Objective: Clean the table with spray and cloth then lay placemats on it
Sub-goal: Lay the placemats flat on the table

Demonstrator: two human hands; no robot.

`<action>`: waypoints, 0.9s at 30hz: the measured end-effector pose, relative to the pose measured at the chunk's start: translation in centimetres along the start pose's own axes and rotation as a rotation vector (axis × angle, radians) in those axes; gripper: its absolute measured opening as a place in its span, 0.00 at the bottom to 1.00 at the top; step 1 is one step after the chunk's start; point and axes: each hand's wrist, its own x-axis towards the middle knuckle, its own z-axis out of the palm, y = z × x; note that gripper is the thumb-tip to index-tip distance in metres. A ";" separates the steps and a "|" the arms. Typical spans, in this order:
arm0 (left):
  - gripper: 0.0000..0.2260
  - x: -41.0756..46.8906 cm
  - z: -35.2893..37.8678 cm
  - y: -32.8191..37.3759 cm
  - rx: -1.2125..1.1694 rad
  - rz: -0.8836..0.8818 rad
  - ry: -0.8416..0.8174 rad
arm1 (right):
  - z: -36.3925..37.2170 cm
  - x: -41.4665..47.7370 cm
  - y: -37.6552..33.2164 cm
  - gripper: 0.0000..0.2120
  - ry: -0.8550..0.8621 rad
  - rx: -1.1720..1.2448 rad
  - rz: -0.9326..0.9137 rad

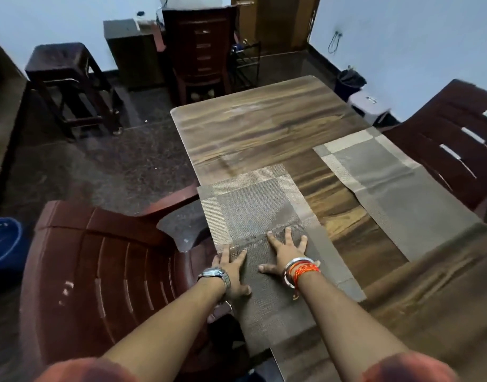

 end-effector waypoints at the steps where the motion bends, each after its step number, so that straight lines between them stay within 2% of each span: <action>1: 0.48 0.1 -0.1 0.1 -0.004 0.005 0.000 | -0.5 0.6 0.0 0.49 -0.008 -0.019 -0.004; 10: 0.51 2.2 -0.8 0.4 -0.016 0.018 0.023 | -2.6 4.3 -0.4 0.52 0.008 -0.130 0.003; 27: 0.55 2.4 -1.4 1.9 -0.046 -0.008 -0.015 | -2.5 5.3 0.1 0.52 -0.012 -0.056 -0.007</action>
